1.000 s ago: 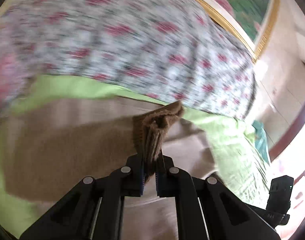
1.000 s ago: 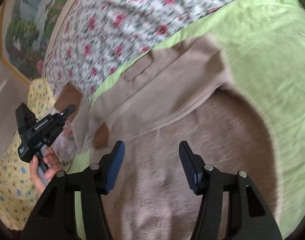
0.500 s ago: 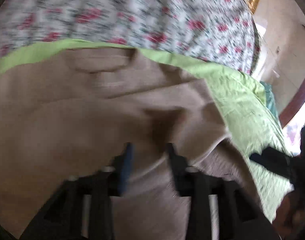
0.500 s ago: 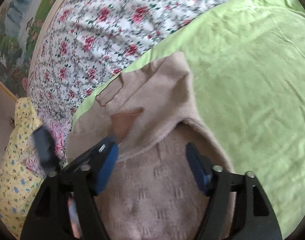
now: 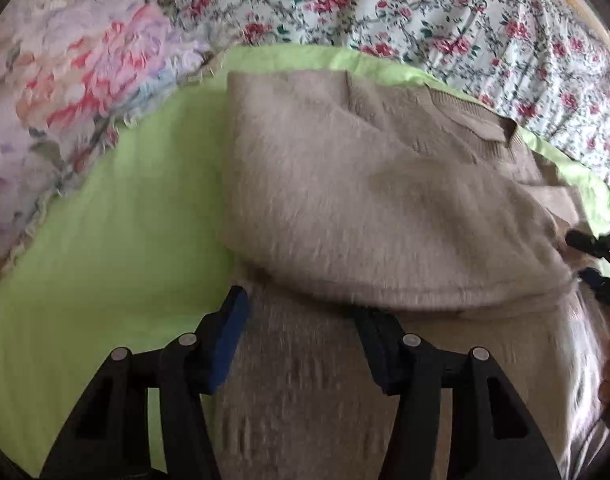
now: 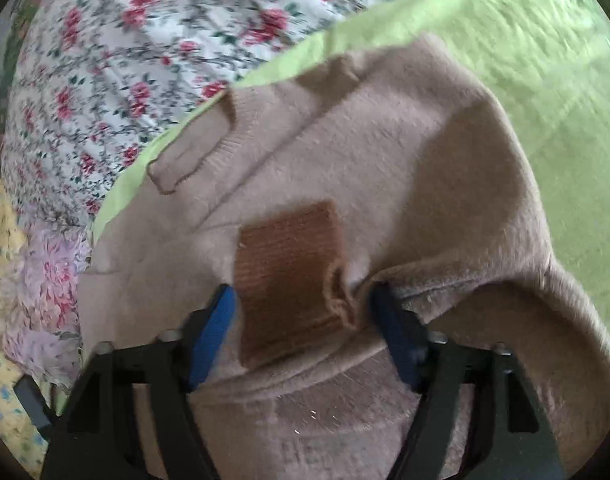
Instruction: Fold small clothes
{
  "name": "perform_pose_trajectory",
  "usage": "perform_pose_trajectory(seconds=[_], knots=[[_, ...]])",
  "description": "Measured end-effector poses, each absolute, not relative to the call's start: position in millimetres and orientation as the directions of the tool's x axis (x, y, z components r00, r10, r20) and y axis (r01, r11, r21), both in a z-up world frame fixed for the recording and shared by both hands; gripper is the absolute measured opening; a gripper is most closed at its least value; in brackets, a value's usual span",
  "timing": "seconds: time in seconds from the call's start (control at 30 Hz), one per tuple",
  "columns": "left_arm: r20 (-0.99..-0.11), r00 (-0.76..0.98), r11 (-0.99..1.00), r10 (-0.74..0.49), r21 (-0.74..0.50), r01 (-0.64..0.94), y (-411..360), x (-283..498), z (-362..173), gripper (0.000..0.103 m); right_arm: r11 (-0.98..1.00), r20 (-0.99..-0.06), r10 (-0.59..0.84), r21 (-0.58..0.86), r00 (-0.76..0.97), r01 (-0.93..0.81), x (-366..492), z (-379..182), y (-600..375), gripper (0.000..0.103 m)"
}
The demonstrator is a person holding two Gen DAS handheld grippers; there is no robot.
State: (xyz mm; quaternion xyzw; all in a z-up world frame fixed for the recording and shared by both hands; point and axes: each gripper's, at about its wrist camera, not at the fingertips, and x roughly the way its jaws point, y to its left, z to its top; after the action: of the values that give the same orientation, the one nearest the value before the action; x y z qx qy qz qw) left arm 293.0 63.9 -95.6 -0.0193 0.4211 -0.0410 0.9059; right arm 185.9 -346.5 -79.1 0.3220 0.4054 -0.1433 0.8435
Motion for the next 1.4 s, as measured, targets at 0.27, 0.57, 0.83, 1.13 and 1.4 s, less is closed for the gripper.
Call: perform_pose_trajectory(seconds=[0.27,0.57,0.83,1.13,1.4], knots=[[-0.737,0.673,0.995,-0.057,-0.094,-0.018,65,313,-89,0.054,0.736,-0.578,-0.017,0.545,0.816,0.402,155,12,-394,0.008],[-0.727,0.677,0.952,-0.116,-0.275,-0.133,101,317,-92,0.055,0.747,-0.665,0.062,0.525,0.744,0.407,165,-39,-402,0.008],[-0.743,0.655,0.945,-0.137,-0.297,-0.138,106,321,-97,0.054,0.804,-0.778,-0.095,0.309,0.621,0.509,162,-66,-409,0.014],[-0.78,0.591,0.956,-0.208,-0.29,-0.045,122,260,-86,0.053,0.791,-0.749,-0.024,0.391,0.662,0.47,80,-36,-399,0.04],[-0.795,0.475,0.916,-0.378,-0.394,0.069,126,131,-94,0.06,0.798,-0.717,0.094,0.469,0.69,0.378,-30,-12,-357,0.064]])
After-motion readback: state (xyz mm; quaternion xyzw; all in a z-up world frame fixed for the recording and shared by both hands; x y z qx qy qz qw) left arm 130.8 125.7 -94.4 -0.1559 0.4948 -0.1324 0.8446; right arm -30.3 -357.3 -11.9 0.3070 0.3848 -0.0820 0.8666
